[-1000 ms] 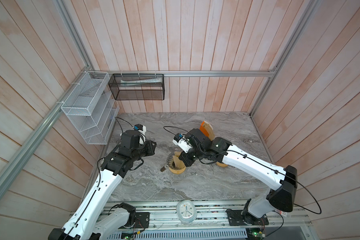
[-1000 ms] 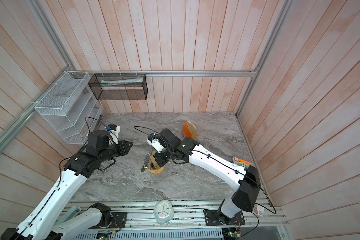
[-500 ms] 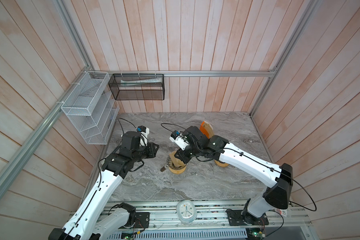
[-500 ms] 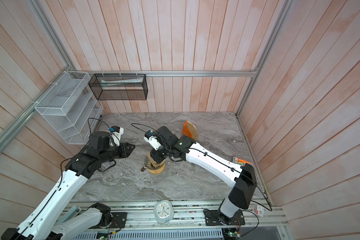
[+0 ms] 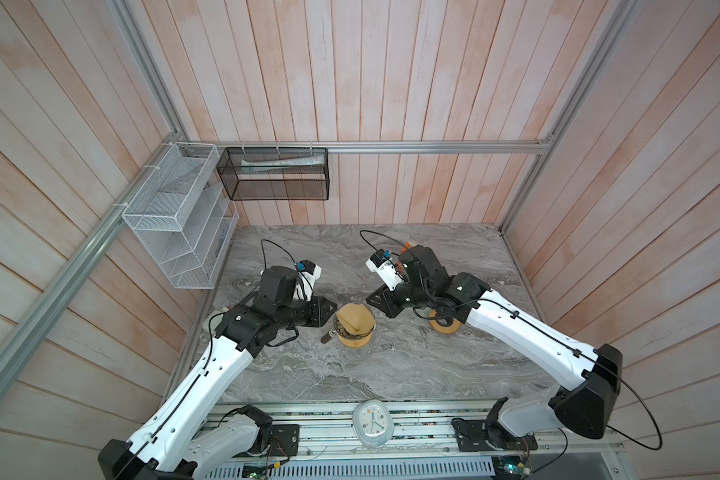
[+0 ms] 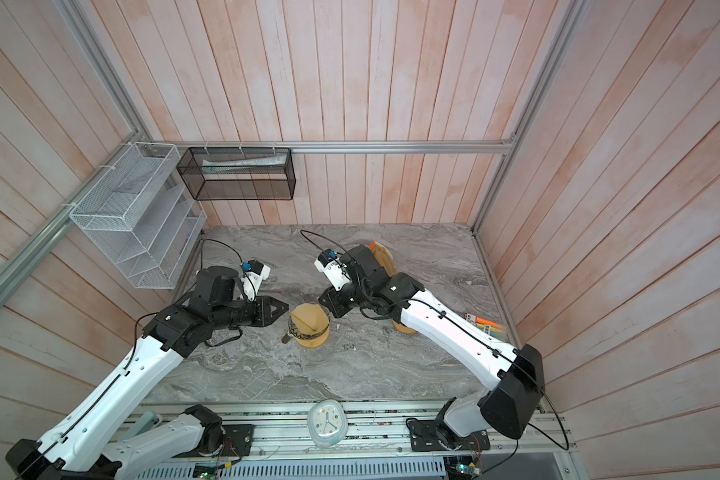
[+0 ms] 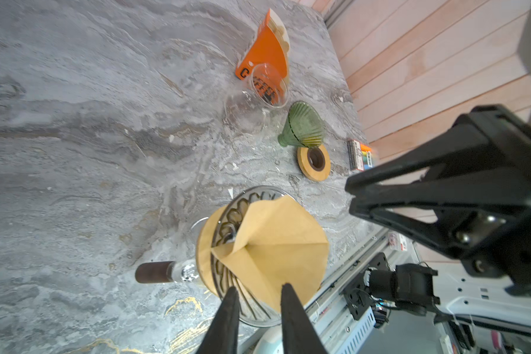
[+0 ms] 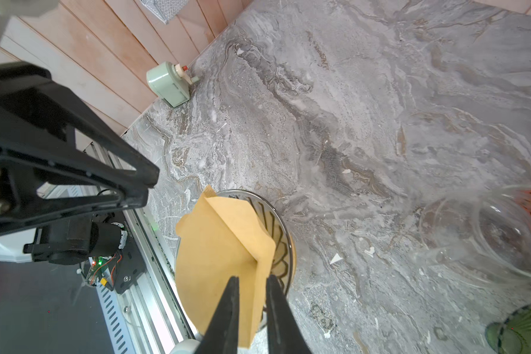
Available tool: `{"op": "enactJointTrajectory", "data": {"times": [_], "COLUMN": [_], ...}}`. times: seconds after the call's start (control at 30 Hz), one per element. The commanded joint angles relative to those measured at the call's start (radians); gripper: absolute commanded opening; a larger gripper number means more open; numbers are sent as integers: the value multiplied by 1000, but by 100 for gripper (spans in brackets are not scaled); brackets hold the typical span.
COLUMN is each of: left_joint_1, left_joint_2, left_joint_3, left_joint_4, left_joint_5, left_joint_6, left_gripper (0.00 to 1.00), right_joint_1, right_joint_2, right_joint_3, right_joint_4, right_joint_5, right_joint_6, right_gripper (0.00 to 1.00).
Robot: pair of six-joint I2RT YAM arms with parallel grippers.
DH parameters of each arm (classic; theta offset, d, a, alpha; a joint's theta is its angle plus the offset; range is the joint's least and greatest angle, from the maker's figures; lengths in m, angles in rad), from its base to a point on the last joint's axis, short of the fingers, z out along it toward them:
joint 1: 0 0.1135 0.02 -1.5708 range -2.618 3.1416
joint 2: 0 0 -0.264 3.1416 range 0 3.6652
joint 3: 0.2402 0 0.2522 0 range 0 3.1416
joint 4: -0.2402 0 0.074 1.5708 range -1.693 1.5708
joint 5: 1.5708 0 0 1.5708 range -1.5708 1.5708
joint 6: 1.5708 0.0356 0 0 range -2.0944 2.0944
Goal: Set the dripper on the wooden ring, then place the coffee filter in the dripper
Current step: 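Lower the filter into the glass dripper with the right gripper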
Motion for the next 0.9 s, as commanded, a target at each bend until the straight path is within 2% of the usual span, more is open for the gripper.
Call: {"op": "enactJointTrajectory", "data": {"times": [0.0, 0.17, 0.87], "left_joint_1": [-25, -53, -64], "left_joint_2": [8, 28, 46], "left_joint_3": [-27, -54, -98], "left_joint_4": [-13, 21, 61], "left_joint_5": [35, 33, -53], "left_joint_6": [-20, -47, -67], "left_gripper": [27, 27, 25], "right_joint_1": [-1, 0, -15], "right_joint_2": [-17, -1, 28], "right_joint_3": [-54, -100, -183], "right_joint_4": [51, 87, 130], "right_joint_5": [-51, -80, -115], "right_joint_6": [17, 20, 28], "right_gripper": [13, 8, 6]}}
